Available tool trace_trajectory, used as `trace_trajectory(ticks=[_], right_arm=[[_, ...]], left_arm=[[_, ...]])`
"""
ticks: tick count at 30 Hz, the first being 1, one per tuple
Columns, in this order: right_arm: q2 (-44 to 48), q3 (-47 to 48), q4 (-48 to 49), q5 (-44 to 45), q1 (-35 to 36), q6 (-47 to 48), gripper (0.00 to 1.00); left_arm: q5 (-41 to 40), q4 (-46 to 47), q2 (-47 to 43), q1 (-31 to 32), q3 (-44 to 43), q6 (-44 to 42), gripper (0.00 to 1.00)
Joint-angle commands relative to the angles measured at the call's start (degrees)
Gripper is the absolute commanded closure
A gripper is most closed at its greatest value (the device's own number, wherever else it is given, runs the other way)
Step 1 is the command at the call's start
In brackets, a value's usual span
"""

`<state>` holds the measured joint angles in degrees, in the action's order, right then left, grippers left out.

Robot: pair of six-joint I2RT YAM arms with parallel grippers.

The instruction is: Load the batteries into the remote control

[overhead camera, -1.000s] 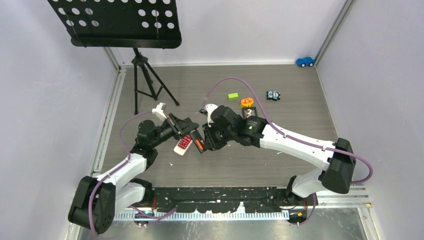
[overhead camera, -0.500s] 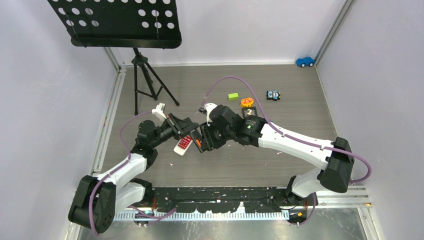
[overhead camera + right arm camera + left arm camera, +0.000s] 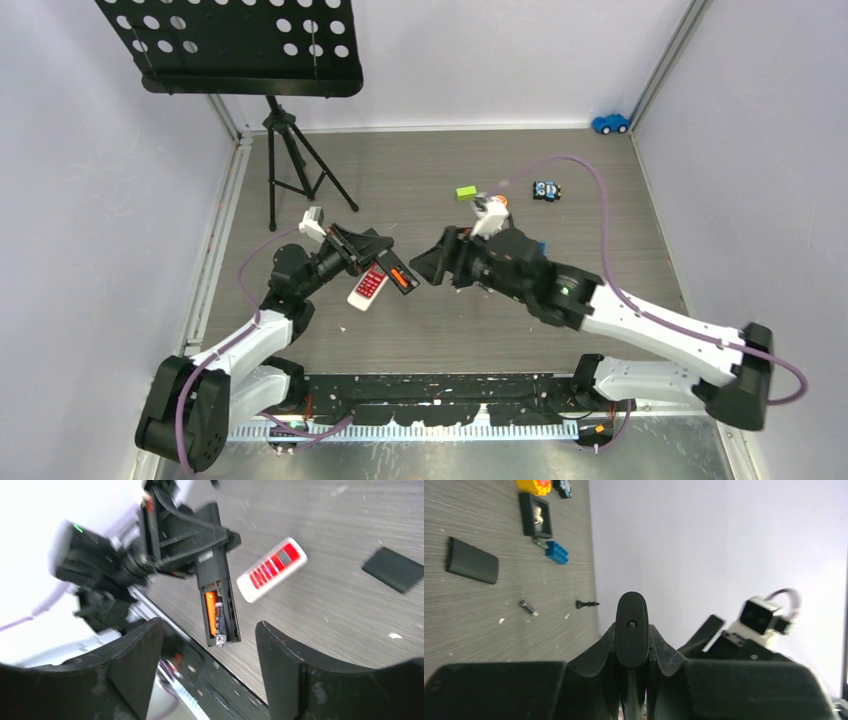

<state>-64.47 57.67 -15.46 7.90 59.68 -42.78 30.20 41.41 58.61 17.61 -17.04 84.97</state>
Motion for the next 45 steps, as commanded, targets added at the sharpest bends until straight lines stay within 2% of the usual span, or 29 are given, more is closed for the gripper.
trace_trajectory(ticks=[1,3,7,15,20,37,45], right_arm=[[8.6,-14.81,25.71,11.6,0.17,-15.57,0.23],[9.61,-15.85,26.85,11.95,0.13,-17.01,0.21],[9.33,-16.74,31.76,7.17,0.23,-18.53,0.21],[3.14,-20.79,48.15,2.65,0.26,-25.75,0.2],[0.51,-21.52,52.32,1.59,0.26,-26.55,0.21],[-3.69,-22.47,55.3,2.75,0.26,-28.5,0.47],[-6.36,-21.56,55.35,3.1,0.25,-29.66,0.54]], left_arm=[[-3.93,10.11,-0.76,-0.12,0.94,8.66,1.0],[-4.51,11.39,-1.05,-0.12,0.88,11.33,1.0],[-6.69,11.59,-2.64,-0.12,0.62,14.64,1.0],[-8.4,10.97,-4.13,-0.12,0.94,18.51,1.0],[-8.61,11.5,-4.47,-0.11,1.39,19.0,1.0],[-8.37,14.0,-2.63,-0.12,1.86,20.58,1.0],[-6.88,16.95,-1.79,-0.12,1.77,20.57,1.0]])
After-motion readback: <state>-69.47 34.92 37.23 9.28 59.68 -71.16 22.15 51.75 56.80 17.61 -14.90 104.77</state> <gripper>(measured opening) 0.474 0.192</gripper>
